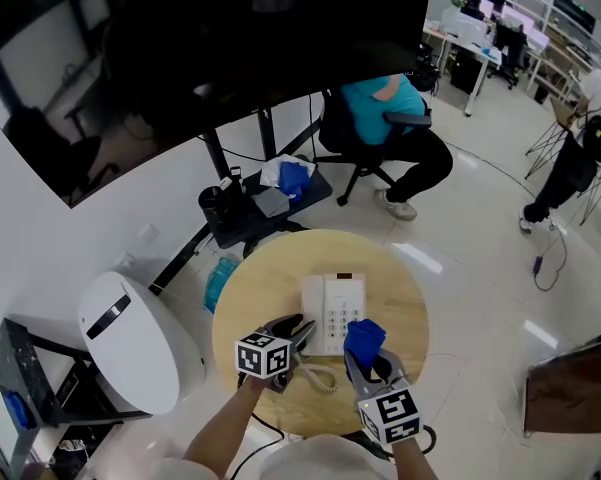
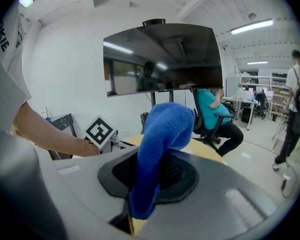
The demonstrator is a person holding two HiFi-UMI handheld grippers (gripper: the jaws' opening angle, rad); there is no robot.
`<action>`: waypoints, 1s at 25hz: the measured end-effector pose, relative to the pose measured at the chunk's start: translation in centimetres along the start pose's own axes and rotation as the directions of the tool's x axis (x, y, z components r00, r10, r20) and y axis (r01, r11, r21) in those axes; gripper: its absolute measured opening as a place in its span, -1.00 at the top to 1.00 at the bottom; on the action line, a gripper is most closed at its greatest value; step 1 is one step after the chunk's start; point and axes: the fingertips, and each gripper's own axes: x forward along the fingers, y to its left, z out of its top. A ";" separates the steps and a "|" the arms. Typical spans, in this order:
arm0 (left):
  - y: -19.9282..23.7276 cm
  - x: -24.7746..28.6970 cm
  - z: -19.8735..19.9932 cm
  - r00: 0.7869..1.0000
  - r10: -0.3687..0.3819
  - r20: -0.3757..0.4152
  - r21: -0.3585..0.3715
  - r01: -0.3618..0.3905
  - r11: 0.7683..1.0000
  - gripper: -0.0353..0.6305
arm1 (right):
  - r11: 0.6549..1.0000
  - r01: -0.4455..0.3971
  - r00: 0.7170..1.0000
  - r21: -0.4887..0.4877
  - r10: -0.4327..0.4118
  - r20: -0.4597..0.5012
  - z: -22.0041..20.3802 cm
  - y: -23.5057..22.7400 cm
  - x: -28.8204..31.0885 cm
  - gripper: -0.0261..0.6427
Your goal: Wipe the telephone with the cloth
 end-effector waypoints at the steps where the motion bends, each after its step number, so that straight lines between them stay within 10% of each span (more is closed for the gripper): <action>1: 0.0 0.3 0.0 1.000 -0.014 0.000 -0.004 0.014 1.000 0.42 | 1.000 0.000 1.000 0.001 0.000 -0.004 -0.1 -0.2 0.0 0.74; 18: 0.5 2.5 -0.3 0.969 -0.238 -0.072 -0.168 0.223 0.960 0.43 | 1.000 0.019 0.999 0.015 -0.019 -0.026 -1.0 -1.4 0.1 0.74; 25: 0.5 2.2 0.3 0.976 -0.217 -0.010 -0.203 0.210 0.956 0.55 | 1.000 0.012 1.000 0.017 -0.012 -0.022 -1.0 -1.2 0.1 0.74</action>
